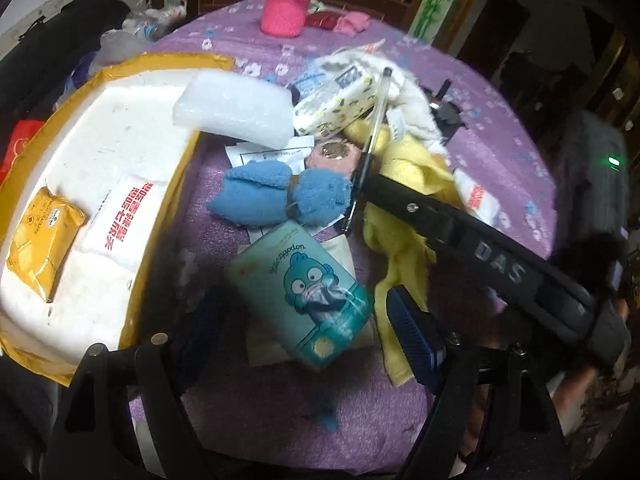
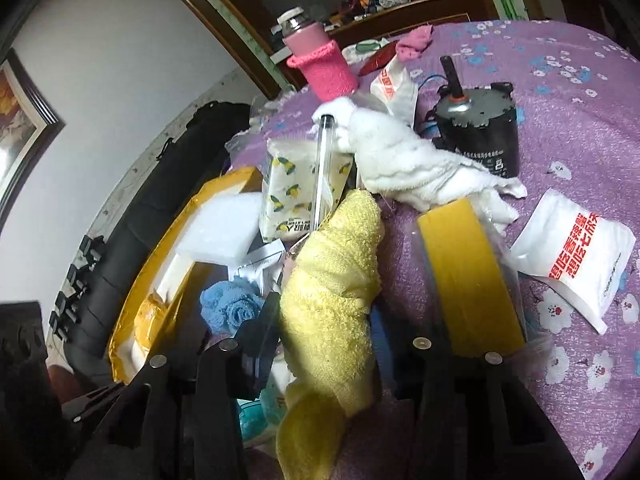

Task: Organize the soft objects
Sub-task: 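Grasp the yellow towel with the right tool while the left tool grasps the teal tissue pack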

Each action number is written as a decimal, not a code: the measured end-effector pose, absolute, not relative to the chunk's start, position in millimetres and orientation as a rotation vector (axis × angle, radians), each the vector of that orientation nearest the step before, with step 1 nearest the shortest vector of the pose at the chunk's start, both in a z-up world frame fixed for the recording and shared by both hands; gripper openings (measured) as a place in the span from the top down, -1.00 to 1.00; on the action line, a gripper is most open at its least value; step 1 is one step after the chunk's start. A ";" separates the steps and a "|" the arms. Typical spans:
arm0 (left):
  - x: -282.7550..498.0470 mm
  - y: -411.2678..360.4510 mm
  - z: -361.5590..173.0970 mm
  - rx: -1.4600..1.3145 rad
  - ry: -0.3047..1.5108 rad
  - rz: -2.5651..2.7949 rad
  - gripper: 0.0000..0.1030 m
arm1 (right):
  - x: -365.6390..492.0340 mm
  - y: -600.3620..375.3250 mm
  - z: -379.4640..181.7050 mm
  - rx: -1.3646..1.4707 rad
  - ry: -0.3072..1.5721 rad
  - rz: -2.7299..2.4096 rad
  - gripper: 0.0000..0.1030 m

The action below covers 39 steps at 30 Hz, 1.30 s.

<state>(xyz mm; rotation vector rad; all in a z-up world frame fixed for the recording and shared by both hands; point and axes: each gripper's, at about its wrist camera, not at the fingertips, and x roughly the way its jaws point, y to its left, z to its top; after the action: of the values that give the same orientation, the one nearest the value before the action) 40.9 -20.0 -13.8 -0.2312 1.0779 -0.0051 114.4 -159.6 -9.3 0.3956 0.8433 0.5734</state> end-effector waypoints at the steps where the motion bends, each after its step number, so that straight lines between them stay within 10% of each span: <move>1: 43.7 -22.6 -14.6 -0.230 1.089 0.005 -0.57 | 116.8 -157.9 -8.9 0.397 0.837 0.571 0.18; 16: 58.1 -27.1 -35.5 -0.299 1.183 0.069 -0.51 | 112.5 -173.8 -11.6 0.522 0.750 0.629 0.20; 24: 23.0 -11.1 -28.1 -0.364 1.103 0.027 0.18 | 92.7 -201.7 -26.5 0.540 0.712 0.662 0.19; 39: -1.6 -8.3 10.9 -0.294 0.958 -0.059 0.63 | 51.7 -202.9 -11.2 0.429 0.651 0.581 0.20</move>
<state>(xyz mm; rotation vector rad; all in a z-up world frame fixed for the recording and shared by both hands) -1.6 -8.3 10.9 -0.2938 0.9579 -0.0587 51.7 -202.9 -11.2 0.4288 0.6510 0.5806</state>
